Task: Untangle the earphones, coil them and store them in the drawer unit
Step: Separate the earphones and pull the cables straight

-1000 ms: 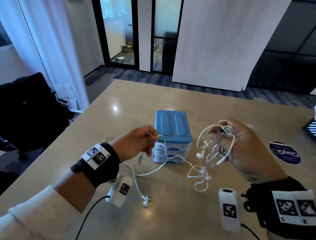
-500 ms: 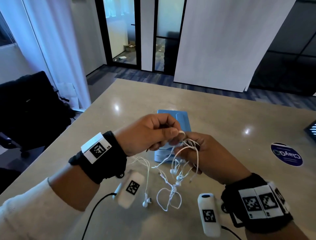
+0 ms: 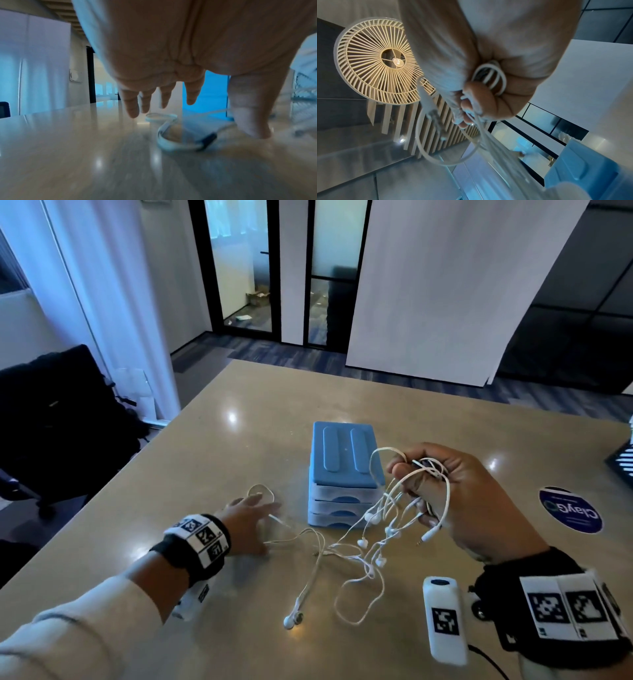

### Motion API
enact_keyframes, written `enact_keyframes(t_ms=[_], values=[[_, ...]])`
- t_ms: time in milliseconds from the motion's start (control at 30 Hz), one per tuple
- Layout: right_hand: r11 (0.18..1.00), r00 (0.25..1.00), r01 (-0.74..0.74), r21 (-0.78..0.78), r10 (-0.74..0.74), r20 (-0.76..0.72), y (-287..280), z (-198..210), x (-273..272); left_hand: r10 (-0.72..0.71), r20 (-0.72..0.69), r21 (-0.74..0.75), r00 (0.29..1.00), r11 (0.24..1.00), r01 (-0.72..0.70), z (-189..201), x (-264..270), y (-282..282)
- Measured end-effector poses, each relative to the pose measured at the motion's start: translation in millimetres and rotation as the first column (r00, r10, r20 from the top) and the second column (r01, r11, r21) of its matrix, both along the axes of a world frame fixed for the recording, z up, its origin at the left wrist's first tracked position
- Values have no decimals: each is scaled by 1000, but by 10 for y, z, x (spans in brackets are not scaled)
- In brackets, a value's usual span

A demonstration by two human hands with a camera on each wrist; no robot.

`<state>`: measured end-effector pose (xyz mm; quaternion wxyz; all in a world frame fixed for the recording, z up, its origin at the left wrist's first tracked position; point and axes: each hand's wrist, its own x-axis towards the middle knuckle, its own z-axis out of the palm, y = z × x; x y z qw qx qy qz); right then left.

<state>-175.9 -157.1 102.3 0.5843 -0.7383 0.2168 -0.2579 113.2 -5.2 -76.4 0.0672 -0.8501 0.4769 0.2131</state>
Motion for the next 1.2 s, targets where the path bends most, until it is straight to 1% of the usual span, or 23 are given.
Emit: enact_keyframes(t_ms=[33, 67, 167, 267, 367, 500, 567, 667, 733, 800, 833, 900, 933, 1000, 1033, 1100, 1167, 1200], values=[[1000, 1000, 9, -2, -9, 9, -10, -4, -11, 21, 19, 15, 1000, 1000, -21, -59, -26, 29], [1000, 1000, 17, -1, -17, 18, -25, -6, -22, 50, 14, 0, 999, 999, -50, -97, -36, 56], [999, 998, 34, 21, -35, 58, -69, 20, -60, 31, -52, -127, 998, 991, -37, -98, 15, 128], [998, 995, 56, 28, -58, 84, -140, 72, -123, 75, -47, -191, 996, 978, -83, -93, 170, 216], [997, 994, 71, 12, -71, 80, -198, 112, -203, 125, 38, -170, 991, 978, -117, -26, 321, 313], [991, 990, 132, 30, -134, 43, -264, 126, -298, 262, 37, -175, 964, 952, -252, 71, 568, 428], [987, 986, 163, 13, -163, 34, -286, 127, -339, 346, 8, -213, 938, 917, -336, 92, 719, 500], [972, 970, 233, 12, -233, 65, -320, 168, -402, 452, -66, -302, 890, 841, -449, 97, 892, 596], [963, 958, 270, 26, -271, 93, -359, 218, -433, 499, -157, -310, 852, 794, -522, 120, 931, 631], [956, 949, 287, 54, -292, 118, -397, 265, -441, 482, -174, -279, 859, 812, -512, 176, 890, 629], [955, 947, 290, 68, -296, 125, -410, 282, -435, 466, -187, -279, 865, 819, -502, 166, 872, 600], [959, 951, 270, 82, -279, 132, -409, 301, -401, 398, -87, -303, 913, 863, -405, 204, 699, 492], [963, 955, 255, 83, -264, 132, -397, 300, -374, 328, -53, -346, 943, 880, -325, 248, 537, 423], [968, 961, 236, 85, -245, 126, -347, 300, -310, 154, -117, -405, 981, 895, -188, 304, 136, 260], [970, 963, 229, 85, -239, 125, -318, 302, -277, 64, -149, -423, 987, 898, -122, 315, -83, 163], [973, 965, 220, 72, -228, 128, -279, 309, -232, -83, -160, -397, 984, 918, 13, 307, -472, -1], [974, 965, 222, 52, -227, 133, -261, 329, -216, -173, -134, -321, 976, 939, 122, 143, -703, -116], [972, 962, 231, 48, -235, 136, -268, 341, -221, -230, -109, -258, 967, 946, 196, 29, -765, -146]])
